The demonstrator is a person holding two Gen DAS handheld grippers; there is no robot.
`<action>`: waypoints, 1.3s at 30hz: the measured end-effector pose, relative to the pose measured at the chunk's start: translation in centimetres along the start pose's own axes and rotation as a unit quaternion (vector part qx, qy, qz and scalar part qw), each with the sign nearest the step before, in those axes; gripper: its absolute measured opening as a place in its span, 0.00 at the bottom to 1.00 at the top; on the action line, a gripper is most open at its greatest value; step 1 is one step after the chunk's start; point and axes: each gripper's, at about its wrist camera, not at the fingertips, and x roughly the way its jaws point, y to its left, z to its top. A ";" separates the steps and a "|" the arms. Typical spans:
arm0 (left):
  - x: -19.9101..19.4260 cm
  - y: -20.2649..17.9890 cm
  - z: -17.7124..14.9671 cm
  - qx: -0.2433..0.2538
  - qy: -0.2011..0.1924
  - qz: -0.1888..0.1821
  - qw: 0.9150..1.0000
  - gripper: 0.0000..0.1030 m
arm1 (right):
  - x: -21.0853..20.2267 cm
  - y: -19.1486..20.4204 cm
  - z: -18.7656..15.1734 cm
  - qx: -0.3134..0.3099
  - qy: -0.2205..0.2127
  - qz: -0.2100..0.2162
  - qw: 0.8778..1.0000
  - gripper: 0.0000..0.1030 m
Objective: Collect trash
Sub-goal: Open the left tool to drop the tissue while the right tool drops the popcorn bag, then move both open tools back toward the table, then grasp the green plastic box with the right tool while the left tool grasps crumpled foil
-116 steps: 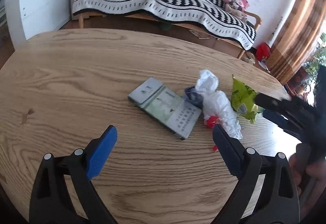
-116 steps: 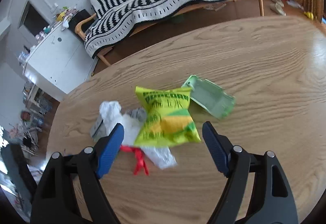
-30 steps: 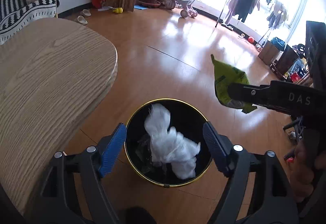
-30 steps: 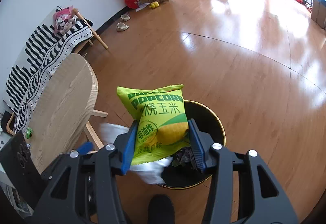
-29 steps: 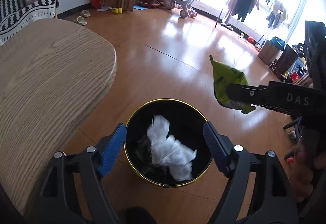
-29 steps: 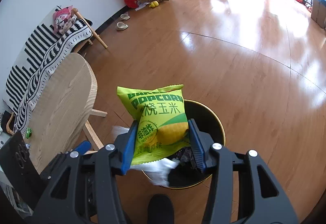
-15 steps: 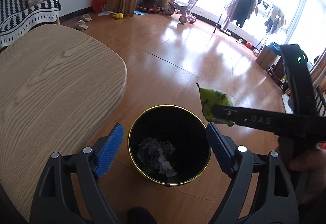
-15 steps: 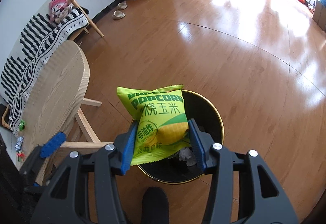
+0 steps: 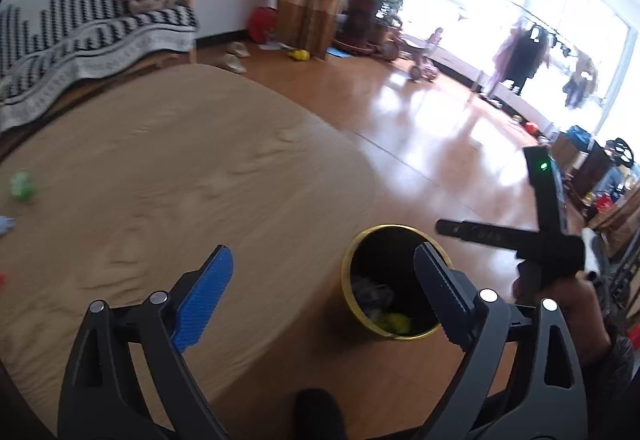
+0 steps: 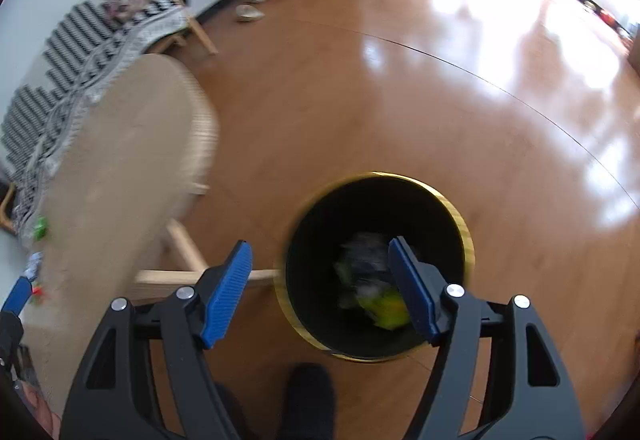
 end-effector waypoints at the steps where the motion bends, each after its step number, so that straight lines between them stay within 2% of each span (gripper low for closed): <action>1: -1.6 1.5 -0.2 -0.004 -0.004 0.023 1.000 0.89 | -0.4 2.3 0.1 -0.018 -0.006 0.015 1.000 0.71; 3: -4.9 5.0 -0.7 -0.022 -0.009 0.075 0.997 0.90 | -0.9 6.0 0.0 -0.050 -0.011 0.044 0.998 0.73; 6: -9.1 11.0 -1.5 -0.080 -0.006 0.145 0.986 0.90 | -1.4 12.6 -0.9 -0.110 -0.010 0.083 0.990 0.73; 8: -11.4 14.5 -2.0 -0.110 -0.004 0.192 0.975 0.90 | -1.9 16.9 -2.0 -0.145 -0.020 0.107 0.983 0.73; 9: -13.1 16.6 -2.3 -0.125 -0.018 0.212 0.969 0.90 | -2.0 18.7 -2.5 -0.157 -0.018 0.119 0.980 0.73; 12: -16.2 22.4 -4.6 -0.162 -0.038 0.263 0.950 0.91 | -1.8 26.2 -4.5 -0.208 0.009 0.153 0.966 0.73; 14: -17.2 26.1 -5.6 -0.184 -0.021 0.285 0.941 0.91 | -2.4 30.7 -5.9 -0.243 0.009 0.157 0.957 0.73; 15: -17.6 27.7 -6.0 -0.190 -0.017 0.288 0.938 0.91 | -2.8 32.2 -6.3 -0.253 0.012 0.157 0.955 0.73; 17: -18.8 30.9 -6.8 -0.220 -0.030 0.295 0.929 0.91 | -3.7 36.5 -7.2 -0.275 0.034 0.161 0.947 0.73; 21: -19.1 36.4 -7.1 -0.272 -0.044 0.274 0.921 0.91 | -5.7 43.7 -7.0 -0.329 0.033 0.163 0.929 0.76; 22: -18.8 37.0 -7.0 -0.277 -0.044 0.269 0.921 0.91 | -5.7 45.1 -6.7 -0.336 0.026 0.168 0.926 0.81; 23: -18.4 37.7 -7.1 -0.280 -0.042 0.262 0.922 0.91 | -5.4 46.1 -6.2 -0.336 0.018 0.173 0.926 0.82; 26: -15.7 39.0 -5.4 -0.264 -0.037 0.238 0.934 0.91 | -1.9 48.7 -5.2 -0.327 0.016 0.171 0.929 0.82; 28: -13.8 39.1 -4.5 -0.231 -0.035 0.235 0.944 0.91 | 1.2 50.2 -4.4 -0.324 0.032 0.171 0.930 0.82; 30: -11.9 39.4 -3.6 -0.176 -0.024 0.238 0.955 0.91 | 4.8 51.2 -3.4 -0.322 0.042 0.172 0.930 0.82; 33: -9.4 39.3 -2.2 -0.075 -0.010 0.262 0.962 0.91 | 8.7 51.8 -2.5 -0.320 0.052 0.180 0.929 0.82; 35: -7.4 39.5 -1.7 -0.035 0.007 0.241 0.970 0.91 | 11.0 51.9 -1.9 -0.333 0.057 0.175 0.925 0.82; 39: -4.3 39.8 -1.4 -0.006 0.034 0.201 0.979 0.91 | 13.8 53.4 -1.5 -0.364 0.059 0.179 0.912 0.82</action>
